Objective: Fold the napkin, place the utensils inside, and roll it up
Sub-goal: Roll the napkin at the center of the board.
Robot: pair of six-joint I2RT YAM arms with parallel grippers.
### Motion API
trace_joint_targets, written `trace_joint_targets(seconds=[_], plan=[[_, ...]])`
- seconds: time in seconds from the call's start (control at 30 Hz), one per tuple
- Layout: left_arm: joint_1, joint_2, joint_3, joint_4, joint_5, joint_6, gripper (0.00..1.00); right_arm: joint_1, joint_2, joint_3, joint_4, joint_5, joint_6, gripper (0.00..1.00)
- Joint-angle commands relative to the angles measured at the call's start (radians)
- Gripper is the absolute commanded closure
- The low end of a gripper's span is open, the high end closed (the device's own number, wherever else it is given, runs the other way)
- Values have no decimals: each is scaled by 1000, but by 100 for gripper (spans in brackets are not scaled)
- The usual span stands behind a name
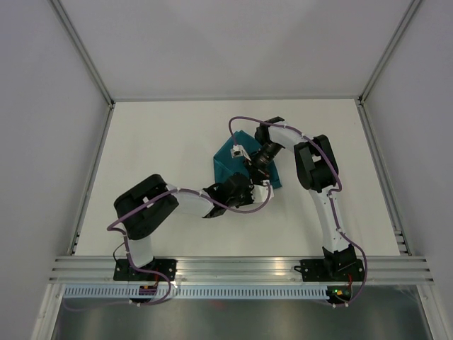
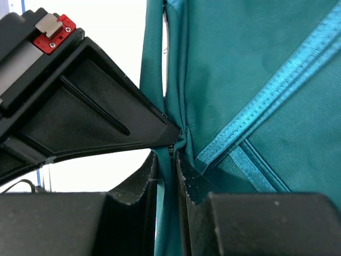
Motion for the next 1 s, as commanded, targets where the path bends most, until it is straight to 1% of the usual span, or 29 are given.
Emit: trace_joint_targets(seconds=[0.0, 0.03, 0.07, 0.1, 0.17, 0.2, 0.23, 0.27, 0.3, 0.33, 0.37, 0.4, 0.43, 0.47, 0.5, 0.53, 0.57, 0.6, 0.67, 0.7, 0.8, 0.83, 0.87, 0.97], plan=[[22, 40, 60, -184, 87, -3, 90, 1, 30, 0, 6, 31, -29, 96], [26, 43, 75, -213, 105, -9, 97, -2, 21, -9, 19, 26, -17, 91], [31, 46, 109, -274, 125, -30, 98, -3, 9, -23, 41, 20, -2, 86], [35, 54, 124, -296, 163, -43, 98, -5, -26, -53, 74, 14, 15, 78], [46, 62, 153, -333, 196, -69, 98, -13, -74, -95, 127, -3, 52, 67], [51, 65, 155, -341, 211, -76, 98, -20, -132, -141, 204, -3, 111, 56], [54, 66, 158, -348, 222, -86, 98, -22, -158, -164, 245, -5, 145, 52], [58, 63, 164, -354, 234, -107, 98, -28, -187, -187, 332, -2, 179, 50], [69, 63, 164, -357, 255, -116, 98, -39, -251, -237, 387, 4, 217, 47], [75, 62, 166, -364, 266, -129, 98, -45, -284, -267, 450, 12, 327, 45], [83, 63, 179, -376, 279, -144, 98, -57, -318, -294, 511, 41, 377, 43], [87, 68, 187, -377, 300, -153, 98, -65, -377, -349, 643, 61, 442, 41], [97, 68, 195, -423, 306, -158, 98, -83, -405, -377, 711, 95, 555, 40], [103, 69, 208, -431, 312, -175, 98, -94, -431, -406, 781, 131, 619, 40], [117, 72, 219, -465, 338, -182, 98, -112, -475, -460, 908, 223, 671, 40], [123, 75, 230, -477, 354, -192, 98, -126, -494, -482, 956, 251, 710, 40], [127, 82, 251, -492, 368, -207, 98, -141, -508, -501, 992, 261, 768, 39], [133, 86, 261, -506, 393, -211, 98, -163, -531, -529, 1047, 259, 793, 39], [150, 100, 297, -558, 426, -230, 98, -230, -542, -538, 1056, 213, 814, 39], [160, 118, 311, -577, 464, -236, 98, -273, -551, -538, 1050, 201, 816, 39], [173, 157, 373, -653, 506, -256, 98, -330, -600, -580, 1056, 163, 782, 40], [178, 167, 388, -676, 516, -262, 98, -339, -623, -604, 1073, 172, 775, 40], [186, 181, 423, -724, 553, -276, 98, -347, -676, -665, 1113, 181, 764, 40], [216, 241, 501, -804, 611, -305, 98, -353, -770, -765, 1176, 199, 693, 40]])
